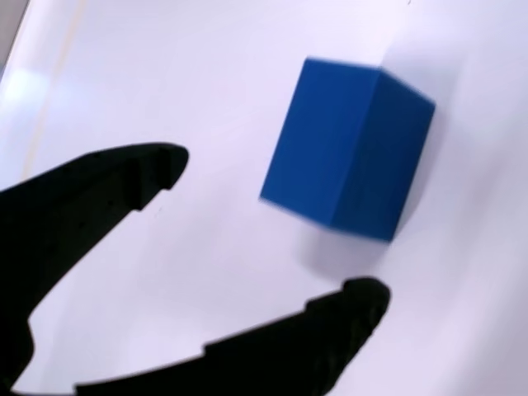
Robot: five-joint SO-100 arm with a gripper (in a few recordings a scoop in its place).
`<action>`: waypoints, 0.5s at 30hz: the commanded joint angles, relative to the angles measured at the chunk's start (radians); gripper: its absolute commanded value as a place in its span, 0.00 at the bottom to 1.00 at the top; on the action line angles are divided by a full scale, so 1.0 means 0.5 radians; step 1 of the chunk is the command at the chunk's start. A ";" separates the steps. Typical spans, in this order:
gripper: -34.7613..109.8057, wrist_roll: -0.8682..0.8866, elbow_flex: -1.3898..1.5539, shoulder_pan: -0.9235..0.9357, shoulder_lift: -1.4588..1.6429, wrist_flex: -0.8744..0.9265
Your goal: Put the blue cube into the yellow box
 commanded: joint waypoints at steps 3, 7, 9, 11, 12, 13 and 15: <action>0.53 -0.021 -0.518 -0.012 -0.156 0.006; 0.53 -0.012 -0.638 -0.040 -0.322 -0.012; 0.53 -0.018 -0.663 -0.058 -0.380 -0.043; 0.53 -0.009 -0.684 -0.086 -0.430 -0.058; 0.53 -0.006 -0.687 -0.104 -0.451 -0.058; 0.53 0.003 -0.696 -0.120 -0.472 -0.058; 0.53 0.025 -0.712 -0.144 -0.522 -0.071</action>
